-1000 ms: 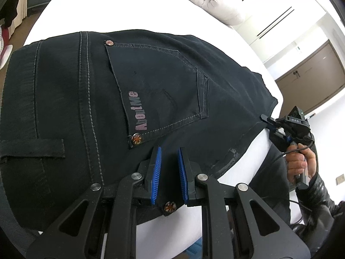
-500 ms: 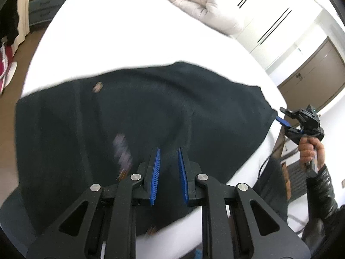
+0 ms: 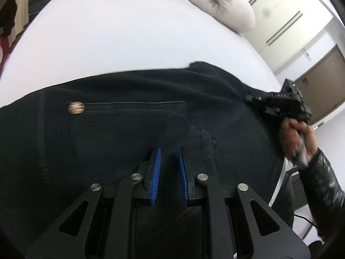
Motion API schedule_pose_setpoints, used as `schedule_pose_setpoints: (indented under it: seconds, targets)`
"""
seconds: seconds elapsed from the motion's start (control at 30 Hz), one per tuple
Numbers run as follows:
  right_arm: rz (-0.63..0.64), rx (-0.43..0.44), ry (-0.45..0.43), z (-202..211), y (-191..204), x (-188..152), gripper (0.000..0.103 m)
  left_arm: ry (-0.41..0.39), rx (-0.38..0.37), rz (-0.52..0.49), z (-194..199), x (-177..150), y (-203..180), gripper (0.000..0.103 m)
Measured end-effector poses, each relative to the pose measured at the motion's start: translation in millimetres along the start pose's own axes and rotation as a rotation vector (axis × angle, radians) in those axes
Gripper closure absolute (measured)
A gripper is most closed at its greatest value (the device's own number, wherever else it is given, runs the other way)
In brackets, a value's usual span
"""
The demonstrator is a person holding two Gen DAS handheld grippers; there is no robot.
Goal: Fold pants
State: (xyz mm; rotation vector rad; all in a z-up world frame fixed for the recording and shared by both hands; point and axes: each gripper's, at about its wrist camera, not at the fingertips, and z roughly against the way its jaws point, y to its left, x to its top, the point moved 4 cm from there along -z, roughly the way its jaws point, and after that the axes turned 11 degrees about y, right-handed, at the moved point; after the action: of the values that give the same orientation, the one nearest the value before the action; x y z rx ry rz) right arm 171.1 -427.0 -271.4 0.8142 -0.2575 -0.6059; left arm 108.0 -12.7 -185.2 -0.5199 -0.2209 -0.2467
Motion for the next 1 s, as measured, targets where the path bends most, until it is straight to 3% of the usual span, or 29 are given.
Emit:
schedule_pose_setpoints:
  seconds: [0.1, 0.17, 0.23, 0.3, 0.37, 0.43, 0.5, 0.57, 0.63, 0.67, 0.7, 0.73, 0.77, 0.8, 0.87, 0.93, 1.0]
  targets:
    - [-0.127, -0.07, -0.21, 38.5, -19.1, 21.8, 0.103, -0.023, -0.044, 0.032, 3.2, -7.3, 10.3, 0.087]
    - [-0.095, -0.073, -0.218, 47.0, -2.6, 15.7, 0.095, -0.035, -0.054, 0.044, 3.9, -6.3, 13.4, 0.087]
    - [-0.018, -0.064, -0.164, 42.7, 21.3, -2.5, 0.095, -0.041, -0.054, 0.041, 2.4, -6.9, 12.7, 0.087]
    - [0.048, -0.04, -0.058, 27.1, 43.1, -30.9, 0.095, -0.046, -0.066, 0.045, 3.6, -9.8, 14.8, 0.087]
    - [0.105, -0.089, 0.005, 9.2, 54.4, -49.4, 0.095, -0.048, -0.075, 0.048, 5.3, -11.8, 17.8, 0.087]
    - [0.108, -0.142, 0.029, -3.5, 49.7, -47.2, 0.095, -0.048, -0.074, 0.047, 4.9, -11.9, 18.6, 0.087]
    - [0.034, -0.165, 0.039, -15.0, 33.2, -29.5, 0.103, -0.05, -0.077, 0.047, 6.8, -13.7, 20.1, 0.087]
    - [-0.009, -0.103, -0.023, -13.3, 17.0, 2.2, 0.103, -0.052, -0.076, 0.048, 7.2, -14.6, 22.0, 0.087]
    - [-0.02, -0.126, -0.104, -3.1, 10.8, 29.8, 0.103, -0.052, -0.076, 0.048, 10.9, -14.6, 22.6, 0.087]
    - [-0.021, -0.163, -0.166, 6.2, 7.7, 44.2, 0.103, -0.052, -0.076, 0.048, 11.9, -14.9, 25.0, 0.087]
    - [-0.033, -0.263, -0.25, 20.6, 2.6, 60.5, 0.103, -0.051, -0.077, 0.05, 11.3, -14.4, 24.9, 0.087]
    - [-0.051, -0.29, -0.281, 29.6, -0.9, 55.4, 0.103, -0.05, -0.079, 0.052, 11.4, -14.4, 25.4, 0.087]
    - [-0.088, -0.275, -0.306, 39.9, -6.4, 58.3, 0.098, -0.051, -0.08, 0.053, 11.1, -14.5, 25.1, 0.087]
    - [-0.104, -0.201, -0.326, 52.0, -1.0, 55.3, 0.097, -0.053, -0.08, 0.053, 10.8, -14.9, 24.9, 0.087]
    - [-0.021, -0.114, -0.275, 51.6, 26.8, 37.0, 0.097, -0.061, -0.076, 0.053, 9.8, -15.6, 24.3, 0.087]
    - [0.075, -0.033, -0.13, 25.5, 53.4, 2.0, 0.097, -0.064, -0.07, 0.052, 9.2, -17.0, 23.3, 0.087]
    - [0.198, 0.031, 0.082, -29.8, 91.2, -48.4, 0.097, -0.063, -0.066, 0.053, 10.4, -18.2, 21.6, 0.087]
